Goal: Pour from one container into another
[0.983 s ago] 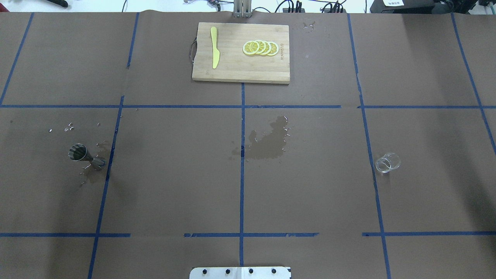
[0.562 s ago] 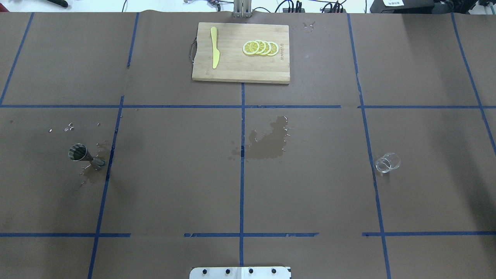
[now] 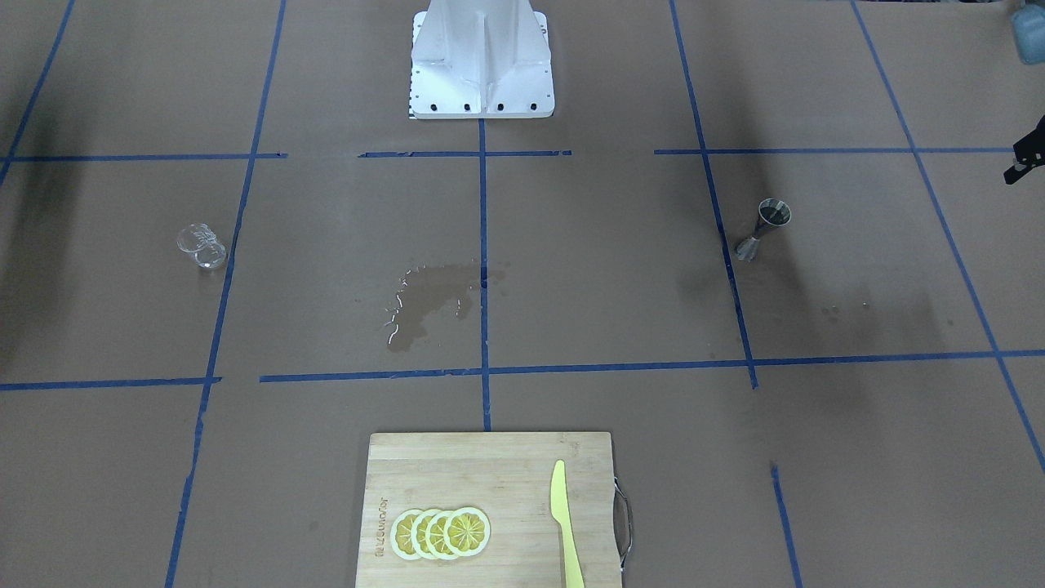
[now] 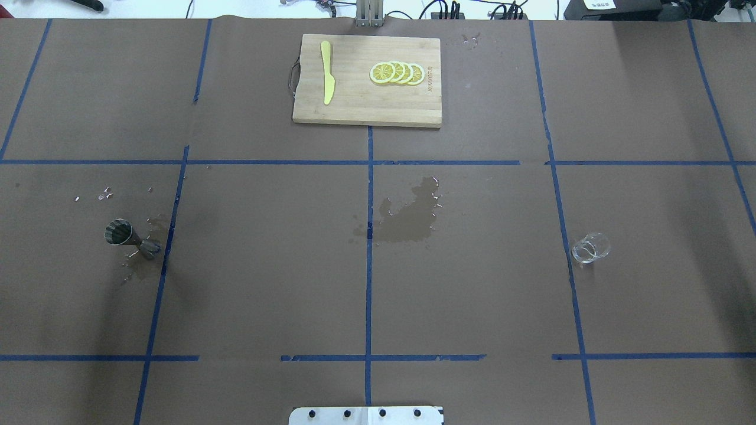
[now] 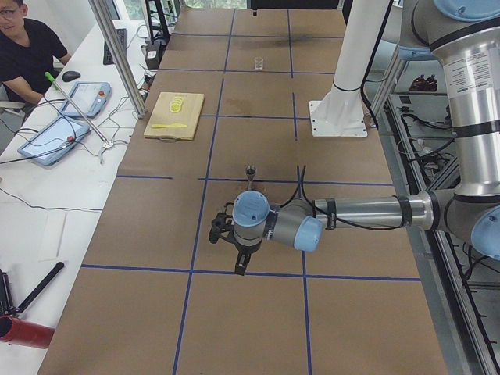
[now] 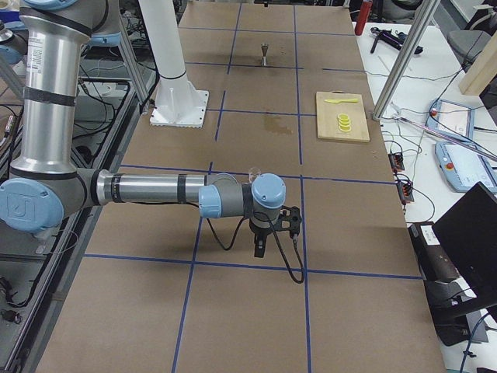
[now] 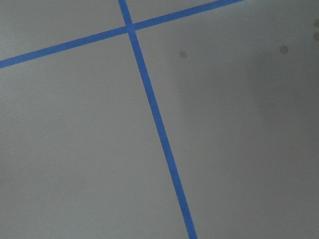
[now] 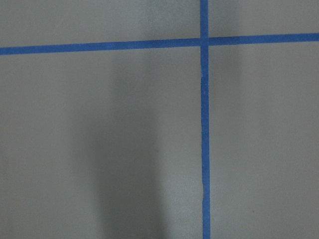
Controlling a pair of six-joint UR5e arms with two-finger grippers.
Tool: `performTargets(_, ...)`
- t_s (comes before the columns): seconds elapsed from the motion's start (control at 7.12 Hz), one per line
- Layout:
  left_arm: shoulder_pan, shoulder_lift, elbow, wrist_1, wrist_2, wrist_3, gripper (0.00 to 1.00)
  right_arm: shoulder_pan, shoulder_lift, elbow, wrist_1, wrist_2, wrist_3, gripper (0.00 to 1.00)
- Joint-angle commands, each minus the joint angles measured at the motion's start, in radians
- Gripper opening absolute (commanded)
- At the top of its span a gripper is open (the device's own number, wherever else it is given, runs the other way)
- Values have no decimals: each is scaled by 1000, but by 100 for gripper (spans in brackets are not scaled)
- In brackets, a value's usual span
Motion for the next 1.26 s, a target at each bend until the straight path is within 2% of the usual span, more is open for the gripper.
performTargets(0.0, -2, -10, 5, 42, -4, 2, 100, 31, 13, -9, -7, 2, -38, 100)
performTargets(0.14, -17, 5, -22, 45, -12, 2, 100, 33, 13, -3, -5, 4, -59, 100)
performTargets(0.42, -77, 38, -30, 44, -102, 2, 100, 36, 13, 8, -13, 7, -59, 100)
performTargets(0.56, -77, 39, -30, 45, -104, 2, 100, 55, 12, 4, -15, 7, -59, 100)
performTargets(0.84, -80, 42, -21, 44, -104, 2, 100, 41, 12, 7, -15, -37, -59, 100)
performTargets(1.12, -80, 39, -1, 38, -96, 1, 100, 24, 12, 11, -13, -118, -61, 100)
